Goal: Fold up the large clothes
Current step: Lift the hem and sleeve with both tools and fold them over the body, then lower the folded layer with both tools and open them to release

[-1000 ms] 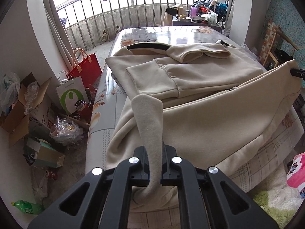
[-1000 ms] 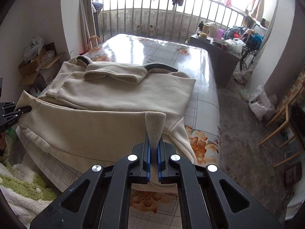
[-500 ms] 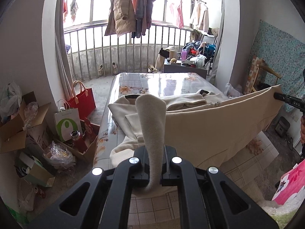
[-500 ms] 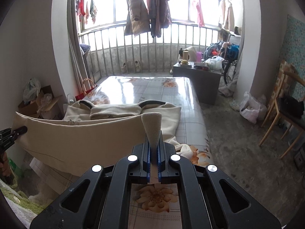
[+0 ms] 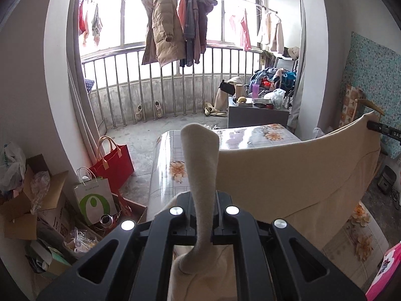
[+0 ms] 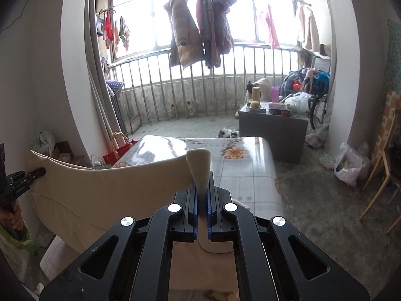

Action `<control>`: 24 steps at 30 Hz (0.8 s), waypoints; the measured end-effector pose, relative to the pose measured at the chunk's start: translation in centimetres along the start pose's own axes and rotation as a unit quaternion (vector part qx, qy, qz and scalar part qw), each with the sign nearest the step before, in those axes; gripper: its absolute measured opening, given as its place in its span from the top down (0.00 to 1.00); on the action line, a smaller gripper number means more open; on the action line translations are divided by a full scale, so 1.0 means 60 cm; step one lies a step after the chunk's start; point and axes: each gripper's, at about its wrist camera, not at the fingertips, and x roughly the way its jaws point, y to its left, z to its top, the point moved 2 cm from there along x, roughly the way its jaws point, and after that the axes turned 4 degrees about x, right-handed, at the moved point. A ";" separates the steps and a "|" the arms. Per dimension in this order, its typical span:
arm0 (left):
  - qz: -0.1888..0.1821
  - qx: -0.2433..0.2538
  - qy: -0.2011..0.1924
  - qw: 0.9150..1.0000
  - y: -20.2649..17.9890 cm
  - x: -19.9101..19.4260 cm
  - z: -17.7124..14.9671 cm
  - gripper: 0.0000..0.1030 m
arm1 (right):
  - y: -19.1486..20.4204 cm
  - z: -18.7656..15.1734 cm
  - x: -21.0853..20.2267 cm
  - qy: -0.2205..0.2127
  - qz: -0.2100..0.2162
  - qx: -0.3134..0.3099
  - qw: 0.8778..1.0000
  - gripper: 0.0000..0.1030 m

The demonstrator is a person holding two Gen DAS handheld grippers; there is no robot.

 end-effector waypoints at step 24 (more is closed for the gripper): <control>-0.084 -0.141 0.240 0.957 0.072 0.300 -0.088 0.81 | -0.009 -0.122 0.342 0.235 0.051 0.018 0.971 0.75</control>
